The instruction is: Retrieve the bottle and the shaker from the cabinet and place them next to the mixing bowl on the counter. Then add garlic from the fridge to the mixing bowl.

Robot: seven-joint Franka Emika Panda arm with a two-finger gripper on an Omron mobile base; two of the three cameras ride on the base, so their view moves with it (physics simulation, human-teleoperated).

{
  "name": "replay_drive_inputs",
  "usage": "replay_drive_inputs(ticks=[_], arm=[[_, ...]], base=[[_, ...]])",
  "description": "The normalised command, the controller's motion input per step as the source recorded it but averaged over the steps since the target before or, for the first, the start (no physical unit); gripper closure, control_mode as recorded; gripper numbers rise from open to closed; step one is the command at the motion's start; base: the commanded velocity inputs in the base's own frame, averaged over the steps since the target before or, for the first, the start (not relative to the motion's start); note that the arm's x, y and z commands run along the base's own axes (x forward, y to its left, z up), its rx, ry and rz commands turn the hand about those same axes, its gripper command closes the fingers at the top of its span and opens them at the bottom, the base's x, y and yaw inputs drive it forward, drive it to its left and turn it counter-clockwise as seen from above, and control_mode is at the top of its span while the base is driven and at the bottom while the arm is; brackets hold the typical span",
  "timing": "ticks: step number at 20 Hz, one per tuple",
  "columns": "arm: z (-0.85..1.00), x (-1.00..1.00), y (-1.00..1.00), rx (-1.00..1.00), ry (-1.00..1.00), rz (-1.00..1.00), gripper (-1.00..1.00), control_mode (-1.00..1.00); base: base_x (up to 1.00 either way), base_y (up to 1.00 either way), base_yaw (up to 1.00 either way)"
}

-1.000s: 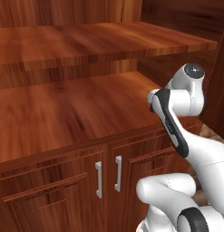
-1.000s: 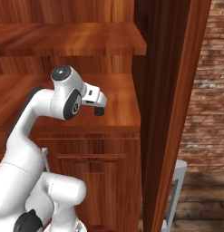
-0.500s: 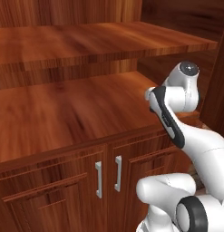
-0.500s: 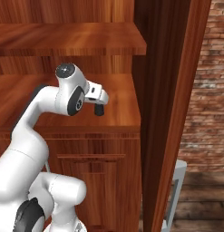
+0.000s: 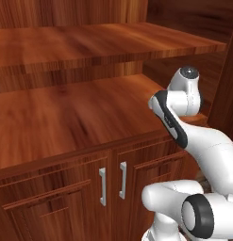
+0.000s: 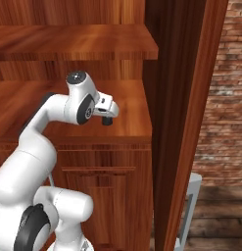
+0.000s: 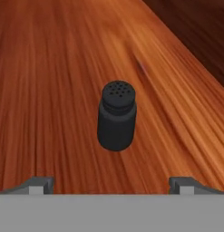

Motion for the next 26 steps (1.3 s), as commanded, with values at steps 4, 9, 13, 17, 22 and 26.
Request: replay_drive_inputs(ticks=[4,9,13,17,22,26], arm=[[-0.03,0.21,0.0,0.0,0.08,0.0,-1.0,-1.0],[-0.01,0.26,-0.04,0.0,0.01,0.0,-1.0,-1.0],[-0.02,0.28,-0.04,0.0,0.0,0.0,-1.0,-1.0],[-0.1,0.09,0.0,0.0,0.0,0.0,-1.0,-1.0],[-0.18,0.05,0.0,0.0,0.0,0.0,-1.0,-1.0],[-0.2,0.1,0.0,0.0,0.0,0.0,-1.0,-1.0]], base=[[0.0,0.0,0.0],[0.0,0.0,0.0],[0.0,0.0,0.0],[0.0,0.0,0.0],[0.0,0.0,0.0],[0.0,0.0,0.0]])
